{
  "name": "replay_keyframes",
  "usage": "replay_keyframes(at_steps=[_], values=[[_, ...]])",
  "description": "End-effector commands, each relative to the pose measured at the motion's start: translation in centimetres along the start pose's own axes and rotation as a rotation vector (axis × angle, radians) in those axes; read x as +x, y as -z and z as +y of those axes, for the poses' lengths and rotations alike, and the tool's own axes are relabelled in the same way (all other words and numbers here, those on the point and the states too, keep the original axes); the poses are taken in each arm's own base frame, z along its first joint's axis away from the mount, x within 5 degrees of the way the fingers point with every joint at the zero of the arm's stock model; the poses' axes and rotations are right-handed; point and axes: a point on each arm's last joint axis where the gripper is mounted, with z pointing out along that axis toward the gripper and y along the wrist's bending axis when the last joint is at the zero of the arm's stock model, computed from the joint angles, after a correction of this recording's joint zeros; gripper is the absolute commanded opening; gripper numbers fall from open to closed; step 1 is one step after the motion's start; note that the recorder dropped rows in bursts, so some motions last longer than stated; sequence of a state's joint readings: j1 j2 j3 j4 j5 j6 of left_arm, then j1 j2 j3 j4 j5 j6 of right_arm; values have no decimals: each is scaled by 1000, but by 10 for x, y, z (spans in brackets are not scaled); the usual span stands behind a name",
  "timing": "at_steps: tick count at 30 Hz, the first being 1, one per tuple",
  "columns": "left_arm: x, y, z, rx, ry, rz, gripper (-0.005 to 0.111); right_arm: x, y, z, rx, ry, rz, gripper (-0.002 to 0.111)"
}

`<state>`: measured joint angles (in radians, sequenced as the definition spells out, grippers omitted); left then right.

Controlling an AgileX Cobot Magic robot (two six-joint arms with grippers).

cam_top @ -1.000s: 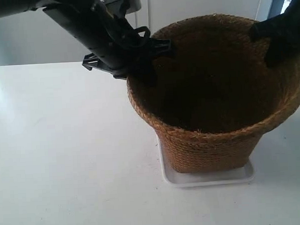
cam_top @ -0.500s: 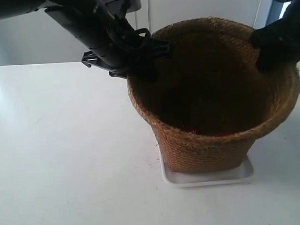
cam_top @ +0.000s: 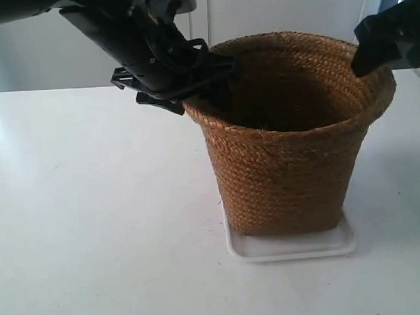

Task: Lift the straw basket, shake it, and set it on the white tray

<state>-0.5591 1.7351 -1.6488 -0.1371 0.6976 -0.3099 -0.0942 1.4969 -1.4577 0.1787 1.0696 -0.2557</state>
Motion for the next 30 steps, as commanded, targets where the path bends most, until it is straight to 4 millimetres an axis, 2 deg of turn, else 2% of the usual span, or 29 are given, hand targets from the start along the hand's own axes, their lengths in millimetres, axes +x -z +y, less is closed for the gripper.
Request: replay_keyframes(at_steps=[1, 7, 11, 13, 16, 17, 21, 26, 30], values=[[-2, 27, -1, -35, -54, -46, 74, -2, 33, 2, 40, 11, -132, 75], [3, 64, 0, -96, -108, -66, 74, 4, 66, 10, 34, 6, -223, 73], [8, 90, 0, -118, -131, -78, 72, 9, 84, 17, -1, -8, -272, 61], [11, 100, -1, -126, -176, -75, 59, 11, 91, 22, -24, 7, -288, 49], [18, 115, -1, -130, -229, -57, 20, 17, 99, 27, -57, 36, -318, 15], [20, 120, -1, -131, -239, -49, 4, 19, 101, 29, -66, 49, -332, 2], [26, 141, -3, -129, -267, -110, 1, 32, 104, 36, -99, 84, -397, 1], [38, 168, 0, -139, -297, -281, 1, 60, 106, 41, -84, 88, -472, 1], [56, 177, 7, -164, -318, -322, 1, 85, 107, 44, -59, 96, -513, 1]])
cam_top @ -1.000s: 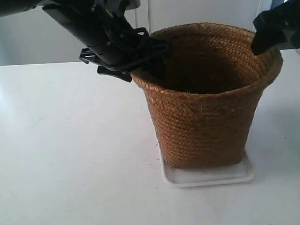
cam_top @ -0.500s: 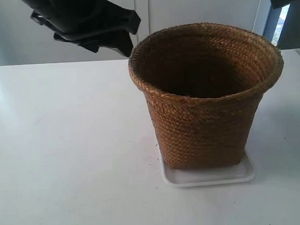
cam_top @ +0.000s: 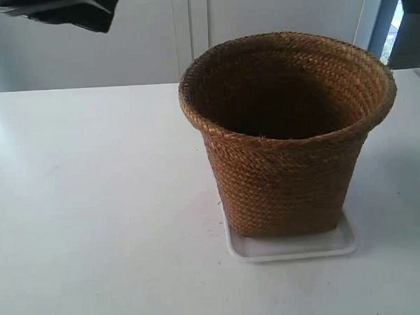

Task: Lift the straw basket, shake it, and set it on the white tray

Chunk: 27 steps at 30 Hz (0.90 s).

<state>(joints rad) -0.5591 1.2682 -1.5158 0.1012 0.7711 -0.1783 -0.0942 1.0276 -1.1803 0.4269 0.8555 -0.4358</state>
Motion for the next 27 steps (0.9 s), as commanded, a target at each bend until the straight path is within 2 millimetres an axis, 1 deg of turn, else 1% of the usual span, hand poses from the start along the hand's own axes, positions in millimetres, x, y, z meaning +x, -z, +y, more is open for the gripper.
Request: replay_keyframes(at_steps=[1, 4, 7, 10, 12, 16, 20, 22, 24, 27], values=[[18, 18, 2, -22, -22, -52, 1, 22, 16, 6, 35, 41, -76, 1], [37, 29, 3, -19, -25, -98, 1, 37, 30, 12, 56, 73, -138, 1], [59, 34, 3, -15, -28, -166, 1, 45, 43, 15, 94, 66, -241, 1], [81, 38, 3, -11, -30, -231, 1, 52, 47, 17, 99, 42, -277, 1], [94, 42, 3, -9, -31, -270, 1, 55, 46, 17, 94, 52, -253, 1], [118, 45, 3, -8, -30, -279, 1, 57, 45, 19, 78, 52, -221, 1], [135, 43, 3, -9, -26, -226, 1, 57, 45, 19, 78, 52, -221, 1], [141, 41, 3, -11, -23, -167, 1, 57, 45, 19, 78, 52, -221, 1], [145, 41, 4, -13, -23, -121, 1, 57, 45, 19, 78, 52, -221, 1], [147, 40, 4, -14, -24, -99, 1, 57, 45, 19, 79, 52, -223, 1]])
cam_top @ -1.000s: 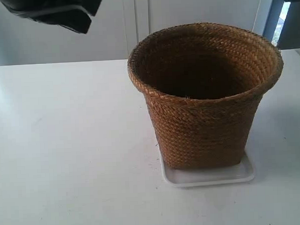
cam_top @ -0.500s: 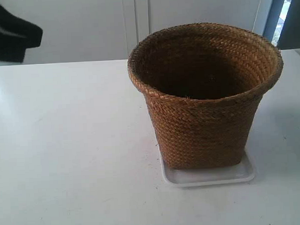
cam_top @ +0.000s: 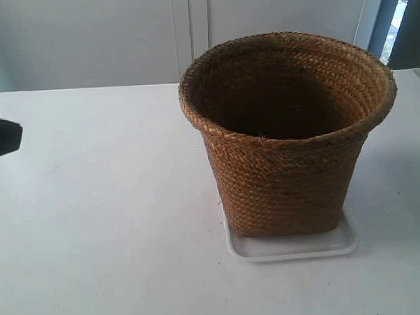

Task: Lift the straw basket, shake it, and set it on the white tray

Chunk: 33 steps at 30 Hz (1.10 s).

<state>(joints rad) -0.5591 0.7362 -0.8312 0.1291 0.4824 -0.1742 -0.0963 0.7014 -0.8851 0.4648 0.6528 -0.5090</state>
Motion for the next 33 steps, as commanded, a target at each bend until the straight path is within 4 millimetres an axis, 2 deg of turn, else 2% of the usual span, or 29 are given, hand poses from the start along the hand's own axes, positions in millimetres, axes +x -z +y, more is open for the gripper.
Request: replay_keyframes(at_steps=[1, 19, 24, 29, 33], values=[[5, 2, 0, -2, 3, 34, 1, 1, 0, -1, 5, -1, -1, 1], [5, 5, 0, -3, 2, 25, 1, 1, 0, -1, 5, -1, -1, 1], [5, 14, 12, -87, -24, -44, 1, 1, 0, -1, 5, -1, -1, 1], [30, 21, 37, -299, 135, -75, 1, 1, 0, -1, 5, -1, -1, 1], [56, 27, 47, -436, 247, -138, 1, 1, 0, -1, 5, -1, -1, 1]])
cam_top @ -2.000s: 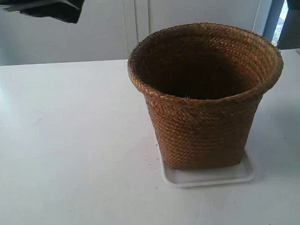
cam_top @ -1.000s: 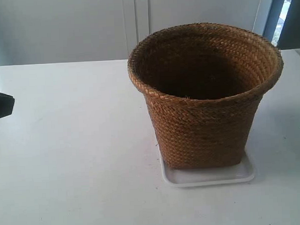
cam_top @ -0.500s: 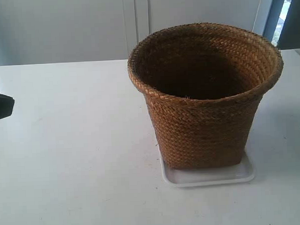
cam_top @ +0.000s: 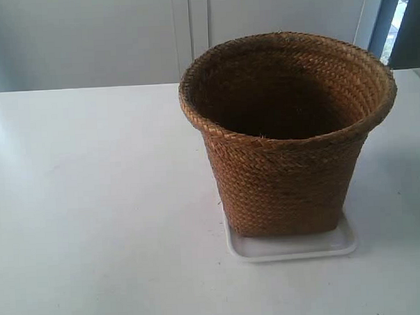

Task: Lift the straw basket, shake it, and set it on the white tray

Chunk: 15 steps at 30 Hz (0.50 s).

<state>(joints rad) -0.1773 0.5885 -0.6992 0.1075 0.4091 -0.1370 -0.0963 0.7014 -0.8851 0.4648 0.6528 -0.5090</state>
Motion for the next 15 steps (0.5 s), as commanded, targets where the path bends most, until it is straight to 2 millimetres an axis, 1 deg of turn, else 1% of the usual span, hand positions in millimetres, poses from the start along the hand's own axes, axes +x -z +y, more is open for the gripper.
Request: replay_keyframes(at_steps=[1, 2, 3, 5, 6, 7, 8, 12, 15], values=[[29, 7, 13, -143, 105, -110, 1, 1, 0, -1, 5, -1, -1, 1], [34, 10, 13, -152, 98, -133, 1, 1, 0, -1, 5, -1, -1, 1], [44, 16, 12, -165, 90, -164, 1, 1, 0, -1, 5, -1, -1, 1], [61, 22, 9, -169, 67, -185, 1, 1, 0, -1, 5, -1, -1, 1], [67, 23, 8, -169, 67, -193, 1, 1, 0, -1, 5, -1, -1, 1], [77, 24, 7, -171, 59, -206, 1, 1, 0, -1, 5, -1, -1, 1], [82, 24, 6, -172, 53, -209, 1, 1, 0, -1, 5, -1, -1, 1], [122, 17, 2, -170, 48, -165, 1, 1, 0, -1, 5, -1, -1, 1], [146, 8, 1, -166, 61, -135, 1, 1, 0, -1, 5, -1, -1, 1]])
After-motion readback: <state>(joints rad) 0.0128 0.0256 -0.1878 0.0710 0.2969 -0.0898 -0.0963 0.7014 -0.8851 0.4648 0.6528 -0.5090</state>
